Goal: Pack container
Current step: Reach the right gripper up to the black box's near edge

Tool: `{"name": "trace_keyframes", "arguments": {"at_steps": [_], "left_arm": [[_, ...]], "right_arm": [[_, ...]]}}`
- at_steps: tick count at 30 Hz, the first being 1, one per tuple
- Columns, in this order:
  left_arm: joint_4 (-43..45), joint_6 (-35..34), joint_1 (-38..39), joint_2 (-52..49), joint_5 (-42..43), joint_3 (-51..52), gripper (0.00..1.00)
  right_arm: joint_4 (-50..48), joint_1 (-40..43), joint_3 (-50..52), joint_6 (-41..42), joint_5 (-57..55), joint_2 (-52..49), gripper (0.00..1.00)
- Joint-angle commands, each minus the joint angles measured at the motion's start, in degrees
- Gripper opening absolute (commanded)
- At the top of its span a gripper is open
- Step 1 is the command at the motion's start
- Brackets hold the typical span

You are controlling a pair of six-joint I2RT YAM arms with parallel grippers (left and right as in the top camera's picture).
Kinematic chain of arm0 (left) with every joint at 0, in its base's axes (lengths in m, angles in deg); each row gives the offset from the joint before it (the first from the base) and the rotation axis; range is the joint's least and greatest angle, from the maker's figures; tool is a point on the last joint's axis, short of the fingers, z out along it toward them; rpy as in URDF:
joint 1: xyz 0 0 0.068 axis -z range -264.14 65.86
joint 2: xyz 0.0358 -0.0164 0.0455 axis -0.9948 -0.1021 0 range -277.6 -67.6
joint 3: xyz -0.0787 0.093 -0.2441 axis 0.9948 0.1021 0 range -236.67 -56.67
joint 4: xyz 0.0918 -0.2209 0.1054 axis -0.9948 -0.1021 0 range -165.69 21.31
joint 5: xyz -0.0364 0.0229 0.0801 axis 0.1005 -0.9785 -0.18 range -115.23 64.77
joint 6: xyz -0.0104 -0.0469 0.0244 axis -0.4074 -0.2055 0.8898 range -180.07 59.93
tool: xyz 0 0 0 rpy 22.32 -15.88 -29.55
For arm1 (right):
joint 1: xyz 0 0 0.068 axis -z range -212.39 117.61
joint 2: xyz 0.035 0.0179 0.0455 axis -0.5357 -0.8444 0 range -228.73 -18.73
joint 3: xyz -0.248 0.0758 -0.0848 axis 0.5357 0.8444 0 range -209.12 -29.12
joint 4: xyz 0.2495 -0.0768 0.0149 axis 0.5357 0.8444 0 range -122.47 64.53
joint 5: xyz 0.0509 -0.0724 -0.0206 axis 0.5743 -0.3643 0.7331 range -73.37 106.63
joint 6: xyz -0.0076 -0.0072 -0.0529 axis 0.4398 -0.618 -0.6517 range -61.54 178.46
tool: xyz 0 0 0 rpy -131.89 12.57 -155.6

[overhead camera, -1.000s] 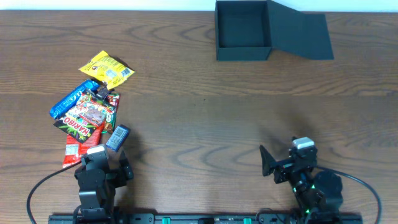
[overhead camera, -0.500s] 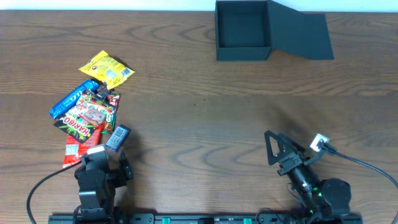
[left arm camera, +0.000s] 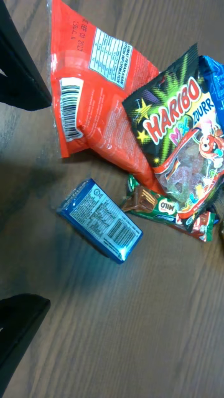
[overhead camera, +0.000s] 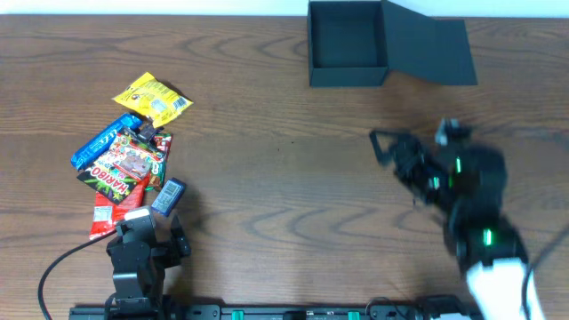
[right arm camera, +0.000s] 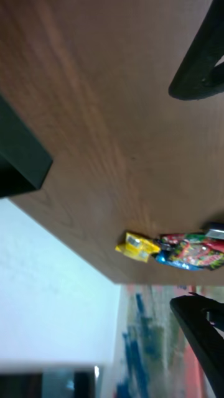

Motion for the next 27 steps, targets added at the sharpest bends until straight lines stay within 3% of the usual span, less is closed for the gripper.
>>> {"name": "trace_keyframes", "arguments": {"at_steps": [1, 8, 13, 20, 27], "left_arm": [[-0.26, 0.61, -0.28, 0.35, -0.33, 0.68, 0.95], [-0.26, 0.61, -0.28, 0.35, -0.33, 0.68, 0.95], [-0.26, 0.61, -0.28, 0.35, -0.33, 0.68, 0.95], [-0.28, 0.61, -0.28, 0.35, -0.33, 0.68, 0.95], [-0.26, 0.61, -0.31, 0.35, -0.33, 0.68, 0.95]], "right_arm": [[4.76, -0.70, -11.85, -2.97, -1.75, -12.66, 0.99], [18.05, -3.82, -38.53, 6.38, -10.14, -37.55, 0.99], [24.15, -3.93, -55.21, 14.40, -10.47, -53.79, 0.95], [34.62, -3.80, -81.05, 19.58, -10.45, -75.14, 0.92], [37.13, -2.21, -88.56, 22.16, -8.92, -83.62, 0.83]]}}
